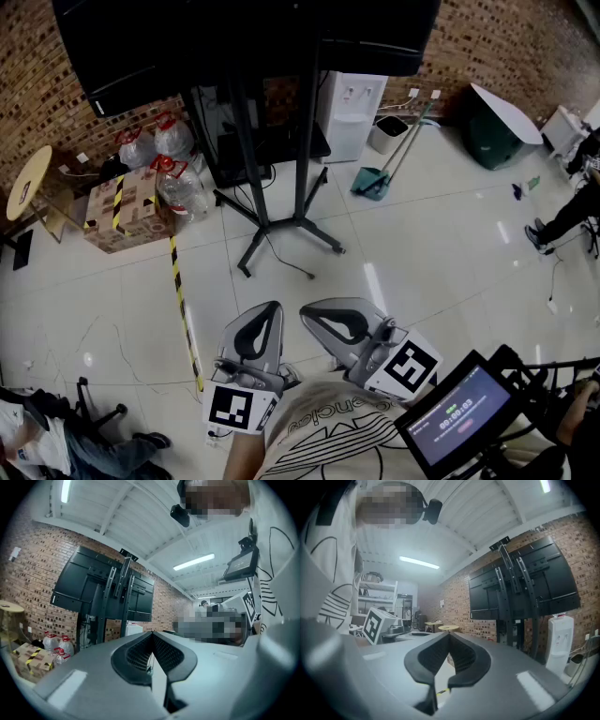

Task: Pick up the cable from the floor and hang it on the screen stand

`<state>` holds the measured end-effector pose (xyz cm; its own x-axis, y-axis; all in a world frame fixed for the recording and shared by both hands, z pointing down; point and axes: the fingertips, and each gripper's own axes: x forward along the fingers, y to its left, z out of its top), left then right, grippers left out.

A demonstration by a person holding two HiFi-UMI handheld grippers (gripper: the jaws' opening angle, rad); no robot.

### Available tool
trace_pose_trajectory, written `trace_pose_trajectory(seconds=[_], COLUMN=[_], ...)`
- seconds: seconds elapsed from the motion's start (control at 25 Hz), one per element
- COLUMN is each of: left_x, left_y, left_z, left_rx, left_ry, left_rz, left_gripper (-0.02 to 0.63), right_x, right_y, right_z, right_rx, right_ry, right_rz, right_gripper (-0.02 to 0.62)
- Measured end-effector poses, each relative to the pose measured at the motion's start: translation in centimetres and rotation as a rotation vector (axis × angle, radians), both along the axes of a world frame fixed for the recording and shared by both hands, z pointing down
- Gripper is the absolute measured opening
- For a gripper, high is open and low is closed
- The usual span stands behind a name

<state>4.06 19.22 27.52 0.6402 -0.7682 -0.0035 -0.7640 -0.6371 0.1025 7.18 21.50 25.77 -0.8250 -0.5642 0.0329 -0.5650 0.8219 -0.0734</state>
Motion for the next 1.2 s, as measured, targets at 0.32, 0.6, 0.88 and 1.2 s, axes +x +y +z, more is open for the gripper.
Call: trace_pose_trajectory(seconds=[0.32, 0.6, 0.88, 1.2], left_x=[-2.9, -4.2, -1.4, 1.5], left_y=[-3.2, -8.4, -16.0, -22.2], left_z=[1.8, 8.2, 15.6, 32.5], left_rx=[-0.014, -0.122, -0.145, -0.163], left_ry=[-0.049, -0.119, -0.268, -0.260], left_rz=[0.054, 0.074, 0.097, 0.020], left_gripper=[0.018, 0.018, 0.018, 0.018], right_x=[-2.8, -1.8, 3.2, 6.8], right_y=[-3.6, -8.2, -16.2, -22.6], right_z=[2.0, 8.6, 18.9, 36.6], right_rx=[-0.063, -0.162, -0.317, -0.392], right_ry=[-0.030, 0.042, 0.049, 0.082], right_rz=[0.027, 0.073, 0.102, 0.187], right_gripper=[0.003, 0.003, 0.003, 0.006])
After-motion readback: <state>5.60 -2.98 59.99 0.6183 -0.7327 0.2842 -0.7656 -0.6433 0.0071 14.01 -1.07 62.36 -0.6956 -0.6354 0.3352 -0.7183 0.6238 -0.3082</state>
